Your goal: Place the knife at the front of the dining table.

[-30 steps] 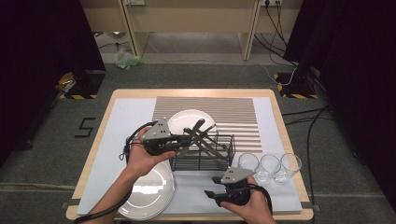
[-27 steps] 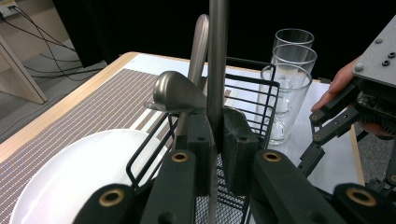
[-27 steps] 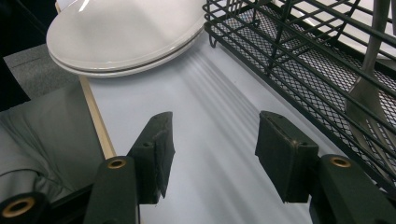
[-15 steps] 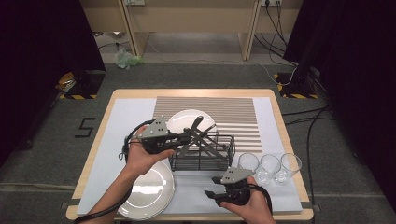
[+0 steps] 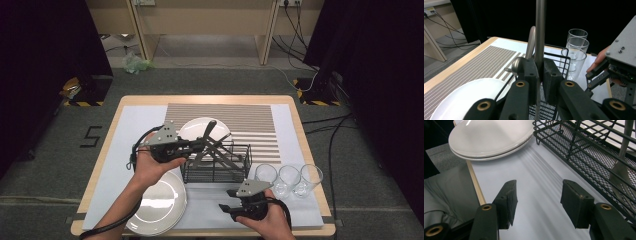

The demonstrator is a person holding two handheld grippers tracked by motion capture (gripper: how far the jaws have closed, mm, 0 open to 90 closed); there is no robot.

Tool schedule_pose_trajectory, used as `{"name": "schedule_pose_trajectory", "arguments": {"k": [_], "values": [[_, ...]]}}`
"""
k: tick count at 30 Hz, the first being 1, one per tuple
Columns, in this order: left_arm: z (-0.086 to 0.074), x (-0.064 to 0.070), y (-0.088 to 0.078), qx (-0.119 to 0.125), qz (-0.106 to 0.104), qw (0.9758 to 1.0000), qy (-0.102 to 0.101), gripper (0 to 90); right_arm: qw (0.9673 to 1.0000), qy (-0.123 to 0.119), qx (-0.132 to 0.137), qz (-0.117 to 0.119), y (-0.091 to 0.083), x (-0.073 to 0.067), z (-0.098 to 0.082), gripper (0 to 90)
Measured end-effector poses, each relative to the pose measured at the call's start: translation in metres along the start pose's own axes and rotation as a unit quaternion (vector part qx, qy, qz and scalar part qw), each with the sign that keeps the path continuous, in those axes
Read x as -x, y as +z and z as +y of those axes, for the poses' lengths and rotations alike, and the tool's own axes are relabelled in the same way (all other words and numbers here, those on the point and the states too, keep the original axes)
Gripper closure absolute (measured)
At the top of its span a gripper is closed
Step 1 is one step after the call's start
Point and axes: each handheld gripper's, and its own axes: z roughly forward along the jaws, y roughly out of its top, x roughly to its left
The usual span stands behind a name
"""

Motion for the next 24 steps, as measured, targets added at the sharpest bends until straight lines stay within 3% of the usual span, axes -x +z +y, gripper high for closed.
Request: {"name": "schedule_pose_trajectory", "arguments": {"k": [24], "values": [[0.0096,-0.002,-0.0062,0.029,-0.006,0.9995,-0.001,82.4,1.0,0.002,-0.001,0.001,0.0003,0.0,0.0,46.7]]}}
